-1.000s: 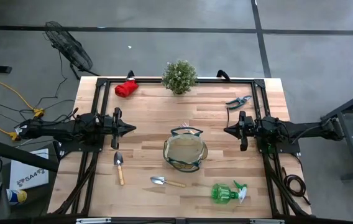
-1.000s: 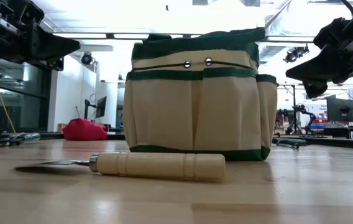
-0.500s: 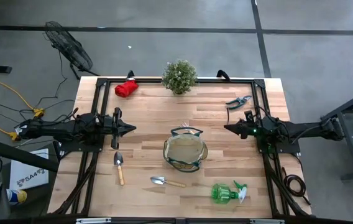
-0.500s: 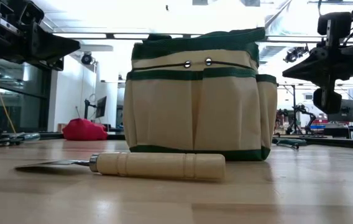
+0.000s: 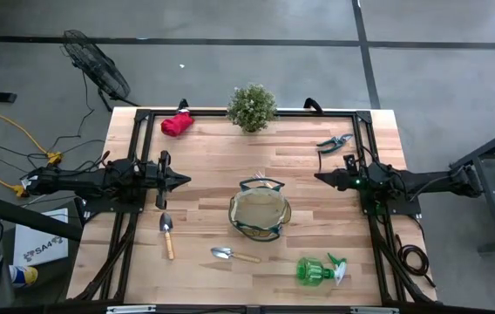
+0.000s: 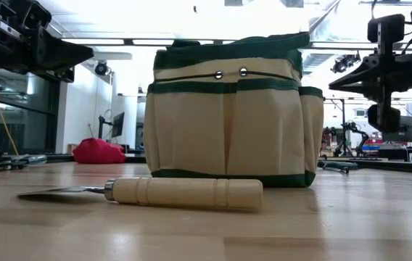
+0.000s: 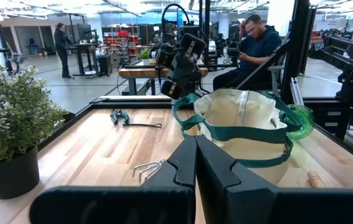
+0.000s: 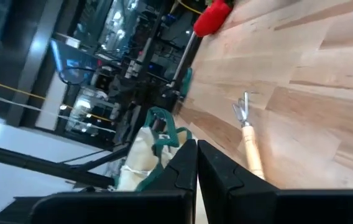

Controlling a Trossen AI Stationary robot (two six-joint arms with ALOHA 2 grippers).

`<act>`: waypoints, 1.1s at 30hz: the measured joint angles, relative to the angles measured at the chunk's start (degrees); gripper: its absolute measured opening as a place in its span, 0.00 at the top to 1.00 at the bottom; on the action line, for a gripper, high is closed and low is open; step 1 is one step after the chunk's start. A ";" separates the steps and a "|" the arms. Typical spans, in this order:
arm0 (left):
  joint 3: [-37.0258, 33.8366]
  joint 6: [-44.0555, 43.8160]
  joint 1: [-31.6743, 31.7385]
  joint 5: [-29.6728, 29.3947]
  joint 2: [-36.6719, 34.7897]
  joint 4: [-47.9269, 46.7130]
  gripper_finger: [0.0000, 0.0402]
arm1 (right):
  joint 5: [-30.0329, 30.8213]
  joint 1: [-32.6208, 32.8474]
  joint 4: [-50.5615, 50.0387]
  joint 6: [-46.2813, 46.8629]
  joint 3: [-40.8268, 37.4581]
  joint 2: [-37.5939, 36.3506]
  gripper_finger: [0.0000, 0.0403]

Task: Pick & Place Garden tools in Gardening bag
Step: Put the top green shear scissors into the brown gardening bag

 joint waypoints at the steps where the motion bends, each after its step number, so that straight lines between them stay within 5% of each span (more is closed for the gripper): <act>1: 0.00 0.00 0.00 0.00 -0.01 0.00 1.00 | 0.02 0.00 0.09 -0.87 0.80 0.10 0.99; 12: 0.00 0.00 0.01 0.00 0.00 0.00 1.00 | -1.62 0.02 6.37 -16.75 7.93 0.12 0.99; 16: 0.00 0.00 -0.01 0.00 0.01 0.00 1.00 | 7.09 0.00 5.50 -15.74 8.52 0.35 0.99; 27: 0.00 0.00 0.00 0.01 0.01 0.01 1.00 | 20.43 -0.39 -20.25 -5.28 24.18 14.41 0.99; 33: 0.00 0.00 0.00 0.00 0.01 0.00 1.00 | 16.98 -4.11 -33.24 2.84 33.80 26.29 0.99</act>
